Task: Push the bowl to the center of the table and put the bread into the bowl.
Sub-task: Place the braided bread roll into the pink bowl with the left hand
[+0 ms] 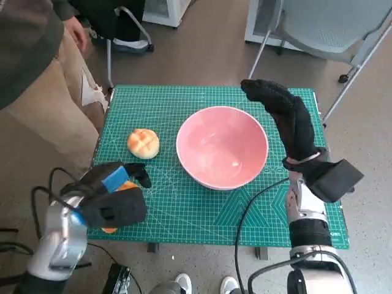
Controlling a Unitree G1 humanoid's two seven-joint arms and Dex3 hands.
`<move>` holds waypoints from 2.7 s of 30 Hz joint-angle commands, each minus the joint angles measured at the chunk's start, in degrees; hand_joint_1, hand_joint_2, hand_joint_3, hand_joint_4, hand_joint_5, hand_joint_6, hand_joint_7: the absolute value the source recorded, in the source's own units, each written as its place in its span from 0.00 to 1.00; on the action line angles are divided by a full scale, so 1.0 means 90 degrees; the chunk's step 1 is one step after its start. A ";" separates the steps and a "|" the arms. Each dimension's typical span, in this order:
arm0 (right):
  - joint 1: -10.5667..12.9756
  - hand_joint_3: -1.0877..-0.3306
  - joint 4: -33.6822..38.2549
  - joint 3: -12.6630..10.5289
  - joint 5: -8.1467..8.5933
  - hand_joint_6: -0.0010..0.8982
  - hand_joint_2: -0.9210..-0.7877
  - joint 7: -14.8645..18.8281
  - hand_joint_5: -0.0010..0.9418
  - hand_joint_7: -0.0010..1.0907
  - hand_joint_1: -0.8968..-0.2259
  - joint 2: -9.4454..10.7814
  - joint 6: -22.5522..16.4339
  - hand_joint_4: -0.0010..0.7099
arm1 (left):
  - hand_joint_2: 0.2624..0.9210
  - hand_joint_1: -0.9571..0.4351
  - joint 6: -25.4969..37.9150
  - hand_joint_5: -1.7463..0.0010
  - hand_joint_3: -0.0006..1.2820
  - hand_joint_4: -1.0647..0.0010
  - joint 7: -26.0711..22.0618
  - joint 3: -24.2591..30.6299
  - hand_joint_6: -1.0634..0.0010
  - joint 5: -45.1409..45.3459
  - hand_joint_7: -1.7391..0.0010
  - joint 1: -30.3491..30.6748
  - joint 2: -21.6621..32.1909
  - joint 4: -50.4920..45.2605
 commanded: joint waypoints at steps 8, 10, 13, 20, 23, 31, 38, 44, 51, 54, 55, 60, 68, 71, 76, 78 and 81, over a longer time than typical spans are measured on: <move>0.0038 0.36 0.0192 0.0001 -0.0047 0.00 0.00 -0.0035 0.00 0.43 0.29 -0.0026 0.0053 0.21 | 0.77 0.69 0.0138 0.31 0.23 0.28 -0.0299 0.0717 0.37 -0.0285 0.40 -0.0434 0.0239 -0.1422; 0.0027 0.36 0.0204 0.0002 -0.0051 0.00 0.00 -0.0040 0.00 0.43 0.29 -0.0025 0.0047 0.21 | 0.77 0.69 0.0114 0.31 0.23 0.27 -0.0278 0.0752 0.37 -0.0279 0.40 -0.0534 0.0257 -0.1495; 0.0015 0.36 0.0210 0.0000 -0.0047 0.00 0.00 -0.0040 0.00 0.43 0.29 -0.0025 0.0042 0.21 | 0.76 0.69 0.0026 0.34 0.23 0.25 -0.0213 0.0771 0.36 -0.0234 0.39 -0.0721 0.0280 -0.1558; 0.0033 0.36 0.0167 0.0021 -0.0091 0.00 0.00 -0.0096 0.00 0.43 0.29 -0.0005 0.0001 0.21 | 0.80 0.69 -0.0203 0.36 0.19 0.24 -0.0063 0.0673 0.36 -0.0094 0.38 -0.1149 0.0287 -0.1448; 0.0040 0.36 0.0178 0.0021 -0.0104 0.00 0.00 -0.0117 0.00 0.43 0.29 -0.0015 -0.0020 0.21 | 0.81 0.69 -0.0240 0.37 0.18 0.24 -0.0082 0.0573 0.35 0.0001 0.39 -0.1382 0.0294 -0.1429; 0.0049 0.36 0.0254 0.0005 -0.0090 0.00 0.00 -0.0115 0.00 0.42 0.30 -0.0038 -0.0084 0.21 | 0.81 0.69 -0.0323 0.37 0.17 0.24 -0.0201 0.0407 0.34 0.0086 0.39 -0.1832 0.0263 -0.1367; 0.0089 0.36 0.0258 0.0001 -0.0109 0.00 0.00 -0.0146 0.00 0.42 0.31 -0.0057 -0.0135 0.21 | 0.79 0.69 -0.0386 0.34 0.18 0.25 -0.0280 0.0313 0.32 0.0074 0.43 -0.2073 0.0267 -0.1340; 0.0127 0.36 0.0231 0.0024 -0.0193 0.00 0.00 -0.0244 0.00 0.42 0.31 -0.0067 -0.0185 0.21 | 0.63 0.69 -0.0483 0.29 0.34 0.26 -0.0301 0.0250 0.30 0.0036 0.45 -0.2261 0.0237 -0.1248; 0.0131 0.35 0.0250 0.0030 -0.0280 0.00 0.00 -0.0341 0.00 0.41 0.31 -0.0043 -0.0200 0.21 | 0.55 0.69 -0.0420 0.27 0.41 0.26 -0.0376 0.0053 0.30 0.0089 0.44 -0.2659 0.0129 -0.1030; 0.0136 0.35 0.0261 0.0033 -0.0287 0.00 0.00 -0.0355 0.00 0.41 0.31 -0.0020 -0.0206 0.21 | 0.65 0.69 -0.0332 0.30 0.31 0.25 -0.0446 -0.0087 0.29 0.0135 0.46 -0.2892 0.0042 -0.0957; 0.0141 0.35 0.0262 0.0035 -0.0288 0.00 0.00 -0.0359 0.00 0.41 0.31 -0.0014 -0.0211 0.21 | 0.66 0.69 -0.0288 0.30 0.30 0.25 -0.0486 -0.0167 0.29 0.0158 0.47 -0.3020 -0.0009 -0.0913; 0.0155 0.35 0.0266 0.0050 -0.0279 0.00 0.00 -0.0377 0.00 0.40 0.31 0.0019 -0.0208 0.20 | 0.86 0.69 -0.0189 0.35 0.10 0.21 -0.0611 -0.0422 0.28 0.0189 0.48 -0.3496 -0.0183 -0.0678; 0.0188 0.35 0.0278 0.0043 -0.0270 0.00 0.00 -0.0393 0.00 0.39 0.31 0.0055 -0.0218 0.20 | 0.90 0.69 -0.0408 0.39 0.05 0.19 -0.0601 -0.0647 0.29 0.0004 0.46 -0.4145 -0.0505 -0.0168; 0.0215 0.35 0.0267 0.0044 -0.0300 0.00 0.00 -0.0433 0.00 0.39 0.30 0.0047 -0.0237 0.20 | 0.91 0.69 -0.0681 0.39 0.04 0.19 -0.0469 -0.0696 0.30 -0.0145 0.45 -0.4298 -0.0652 0.0120; 0.0262 0.35 0.0246 0.0050 -0.0345 0.00 0.00 -0.0511 0.00 0.39 0.30 0.0022 -0.0266 0.20 | 0.93 0.69 -0.1129 0.39 0.03 0.20 -0.0278 -0.0807 0.31 -0.0286 0.43 -0.4513 -0.0891 0.0694; 0.0283 0.35 0.0247 0.0046 -0.0355 0.00 0.00 -0.0543 0.00 0.39 0.30 0.0009 -0.0278 0.20 | 0.94 0.69 -0.1294 0.39 0.03 0.22 -0.0222 -0.0871 0.32 -0.0345 0.42 -0.4628 -0.1002 0.1006; 0.0307 0.35 0.0256 0.0045 -0.0379 0.00 0.00 -0.0596 0.00 0.39 0.28 -0.0007 -0.0300 0.20 | 0.96 0.69 -0.1443 0.38 0.03 0.23 -0.0195 -0.1023 0.33 -0.0284 0.42 -0.4842 -0.1141 0.1400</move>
